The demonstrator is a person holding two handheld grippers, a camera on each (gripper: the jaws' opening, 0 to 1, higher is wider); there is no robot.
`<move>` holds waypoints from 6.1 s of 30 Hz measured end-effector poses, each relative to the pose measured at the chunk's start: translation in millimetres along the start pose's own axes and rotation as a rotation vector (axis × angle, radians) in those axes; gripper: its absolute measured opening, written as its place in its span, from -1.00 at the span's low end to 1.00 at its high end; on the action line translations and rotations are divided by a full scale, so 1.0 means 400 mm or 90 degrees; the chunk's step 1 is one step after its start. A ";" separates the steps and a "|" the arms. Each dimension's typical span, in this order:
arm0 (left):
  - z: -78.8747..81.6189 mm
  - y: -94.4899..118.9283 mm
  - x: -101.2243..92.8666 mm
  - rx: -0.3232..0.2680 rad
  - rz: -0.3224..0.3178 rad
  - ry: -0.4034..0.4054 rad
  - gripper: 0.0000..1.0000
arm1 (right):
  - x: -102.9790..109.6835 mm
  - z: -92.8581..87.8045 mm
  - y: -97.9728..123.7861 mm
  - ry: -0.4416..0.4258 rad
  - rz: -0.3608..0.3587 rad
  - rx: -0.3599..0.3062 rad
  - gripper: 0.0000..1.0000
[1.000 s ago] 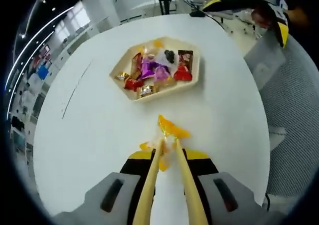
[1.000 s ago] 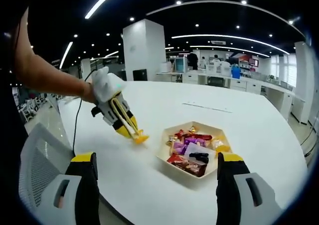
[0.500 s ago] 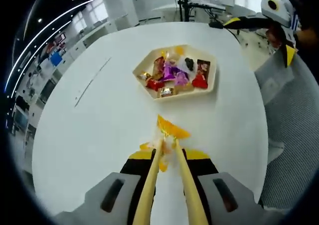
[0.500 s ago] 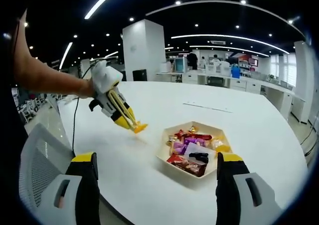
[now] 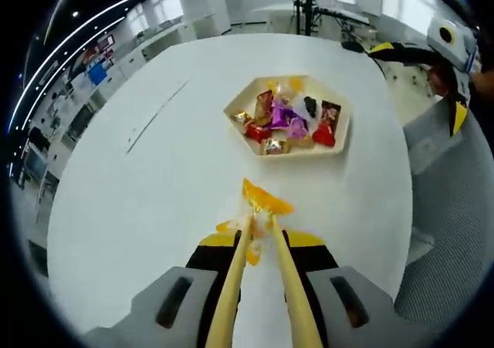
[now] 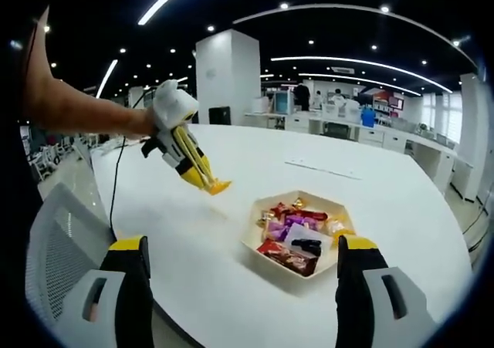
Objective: Place the target food into the container with the food tongs after gripping and lifting it, then release it inside without dropping or visibly crushing the food.
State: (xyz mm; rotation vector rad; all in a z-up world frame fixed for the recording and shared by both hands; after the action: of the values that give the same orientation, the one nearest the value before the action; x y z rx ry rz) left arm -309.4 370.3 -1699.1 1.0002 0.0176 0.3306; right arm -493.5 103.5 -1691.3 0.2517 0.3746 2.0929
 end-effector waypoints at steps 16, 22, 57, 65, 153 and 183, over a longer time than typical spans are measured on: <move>0.132 -0.033 -0.014 -0.003 -0.020 -0.008 -0.67 | -0.006 0.006 0.007 -0.022 -0.011 -0.020 0.99; 0.217 -0.064 -0.018 -0.011 -0.031 -0.017 -0.67 | -0.009 0.007 0.009 -0.027 -0.016 -0.025 0.99; 0.378 -0.139 -0.033 -0.138 -0.076 -0.076 -0.50 | -0.009 0.010 0.009 -0.036 -0.024 -0.032 0.99; 0.364 -0.116 -0.023 -0.187 -0.075 -0.058 -0.50 | -0.010 0.009 0.008 -0.036 -0.023 -0.032 0.99; -0.026 0.301 -0.195 -0.502 -0.104 0.075 -0.55 | 0.088 0.296 -0.165 0.129 0.463 -0.082 0.10; 0.015 0.275 -0.241 -0.517 -0.202 0.073 -0.65 | 0.135 0.278 -0.157 0.131 0.563 -0.009 -0.87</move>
State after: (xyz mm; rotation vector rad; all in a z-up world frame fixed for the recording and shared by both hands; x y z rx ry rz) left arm -429.3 392.7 -1618.0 0.1644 0.1335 0.0798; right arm -435.7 198.9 -1608.9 0.2115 0.4138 3.0053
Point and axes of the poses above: the point that each gripper's makers call its tool centre point, and the gripper's own axes: y roughly backward along the fingers, x roughly to its left, z roughly out of its top, the point moved 10 cm from there along y, roughly backward along the fingers, and after that the axes turned 3 degrees about -y, right-handed, at the moved point
